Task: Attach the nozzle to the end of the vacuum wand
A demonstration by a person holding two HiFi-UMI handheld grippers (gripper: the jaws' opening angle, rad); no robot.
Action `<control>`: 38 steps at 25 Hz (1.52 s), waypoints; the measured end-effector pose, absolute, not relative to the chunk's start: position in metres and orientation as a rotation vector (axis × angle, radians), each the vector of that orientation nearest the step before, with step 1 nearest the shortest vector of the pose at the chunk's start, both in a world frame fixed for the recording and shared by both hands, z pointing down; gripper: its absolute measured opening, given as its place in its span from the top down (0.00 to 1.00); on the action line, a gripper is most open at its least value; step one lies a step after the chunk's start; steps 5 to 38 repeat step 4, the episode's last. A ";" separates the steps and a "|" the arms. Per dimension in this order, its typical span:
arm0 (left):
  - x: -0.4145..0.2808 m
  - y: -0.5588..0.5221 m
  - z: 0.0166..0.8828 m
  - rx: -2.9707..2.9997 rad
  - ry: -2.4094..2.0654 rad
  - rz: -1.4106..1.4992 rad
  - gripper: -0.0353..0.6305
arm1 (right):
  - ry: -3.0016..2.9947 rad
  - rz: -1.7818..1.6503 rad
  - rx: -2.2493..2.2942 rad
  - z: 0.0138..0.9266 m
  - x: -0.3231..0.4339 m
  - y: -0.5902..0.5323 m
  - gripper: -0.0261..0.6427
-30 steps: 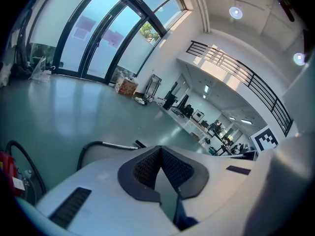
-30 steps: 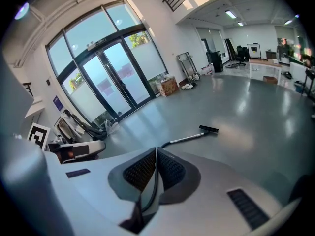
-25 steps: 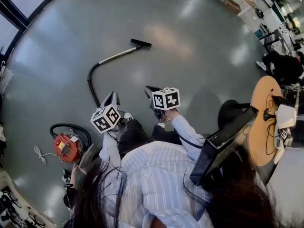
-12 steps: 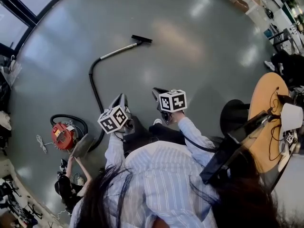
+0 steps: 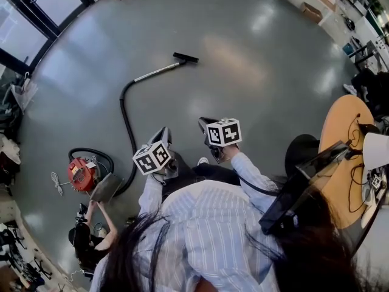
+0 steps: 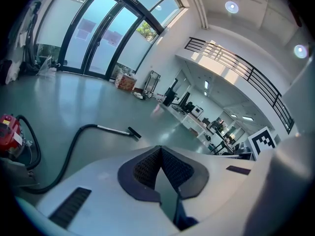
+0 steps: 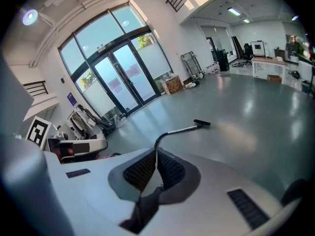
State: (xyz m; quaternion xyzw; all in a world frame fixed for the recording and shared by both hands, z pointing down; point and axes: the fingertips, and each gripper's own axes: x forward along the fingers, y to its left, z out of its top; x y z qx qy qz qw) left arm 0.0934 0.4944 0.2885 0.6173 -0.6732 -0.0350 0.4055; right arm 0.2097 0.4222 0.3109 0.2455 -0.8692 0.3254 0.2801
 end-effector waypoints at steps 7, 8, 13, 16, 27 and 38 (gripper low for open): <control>0.103 0.502 0.288 1.564 -1.688 -0.080 0.94 | -2.337 0.867 0.662 0.307 0.217 0.426 0.94; 0.103 0.502 0.288 1.564 -1.688 -0.080 0.94 | -2.337 0.867 0.662 0.307 0.217 0.426 0.94; 0.103 0.502 0.288 1.564 -1.688 -0.080 0.94 | -2.337 0.867 0.662 0.307 0.217 0.426 0.94; 0.103 0.502 0.288 1.564 -1.688 -0.080 0.94 | -2.337 0.867 0.662 0.307 0.217 0.426 0.94; 0.103 0.502 0.288 1.564 -1.688 -0.080 0.94 | -2.337 0.867 0.662 0.307 0.217 0.426 0.94; 0.103 0.502 0.288 1.564 -1.688 -0.080 0.94 | -2.337 0.867 0.662 0.307 0.217 0.426 0.94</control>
